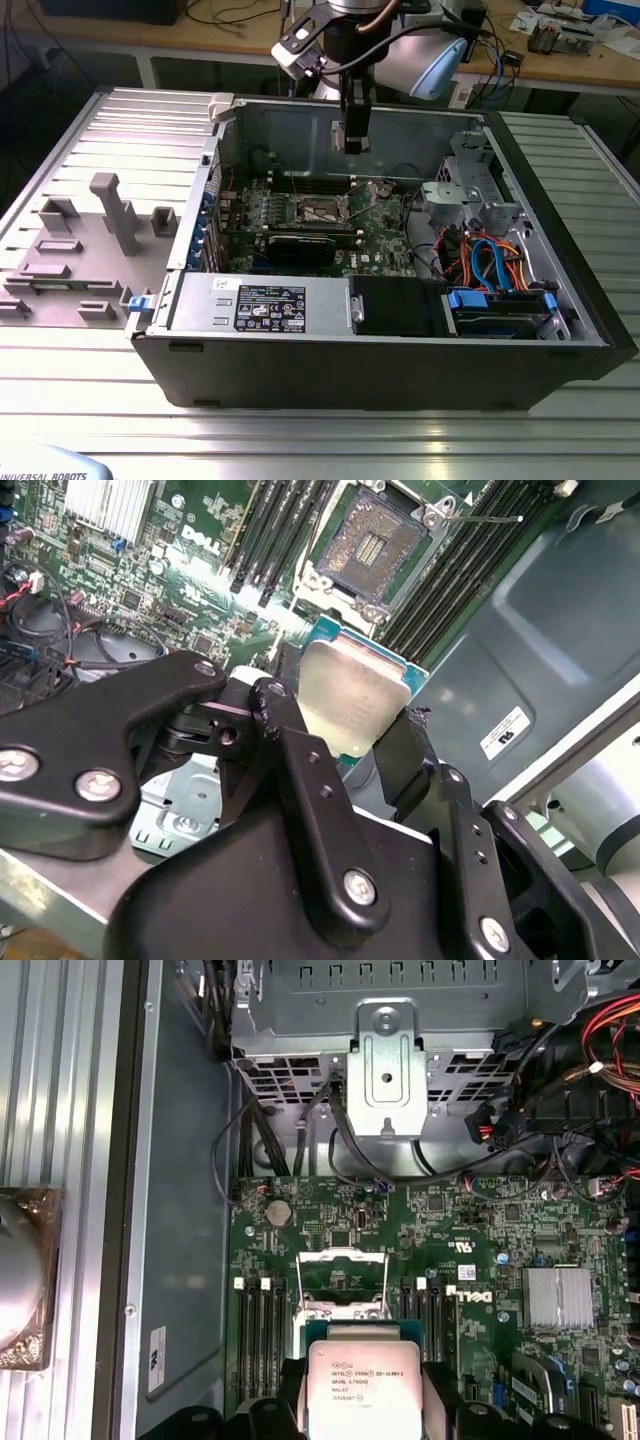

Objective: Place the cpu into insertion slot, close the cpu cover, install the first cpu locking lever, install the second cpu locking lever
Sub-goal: 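Place the cpu into insertion slot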

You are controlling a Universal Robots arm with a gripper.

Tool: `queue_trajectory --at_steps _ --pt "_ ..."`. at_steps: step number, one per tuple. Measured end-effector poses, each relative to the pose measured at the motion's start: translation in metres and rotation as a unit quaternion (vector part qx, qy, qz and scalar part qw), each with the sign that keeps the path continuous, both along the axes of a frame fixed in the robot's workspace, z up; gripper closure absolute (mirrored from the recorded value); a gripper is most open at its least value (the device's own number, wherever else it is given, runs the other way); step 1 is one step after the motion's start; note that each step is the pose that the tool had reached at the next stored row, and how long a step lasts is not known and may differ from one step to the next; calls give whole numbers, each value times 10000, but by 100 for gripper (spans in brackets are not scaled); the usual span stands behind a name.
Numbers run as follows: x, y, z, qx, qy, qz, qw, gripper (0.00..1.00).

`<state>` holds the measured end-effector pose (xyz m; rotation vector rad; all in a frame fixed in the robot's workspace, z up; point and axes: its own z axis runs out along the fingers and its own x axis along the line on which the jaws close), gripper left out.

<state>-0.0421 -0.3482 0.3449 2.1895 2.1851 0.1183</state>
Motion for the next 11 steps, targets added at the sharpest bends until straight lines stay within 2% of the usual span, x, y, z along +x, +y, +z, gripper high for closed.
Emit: queue_trajectory --at_steps 11 --pt "-4 0 -73 5 0 0 10000 46"
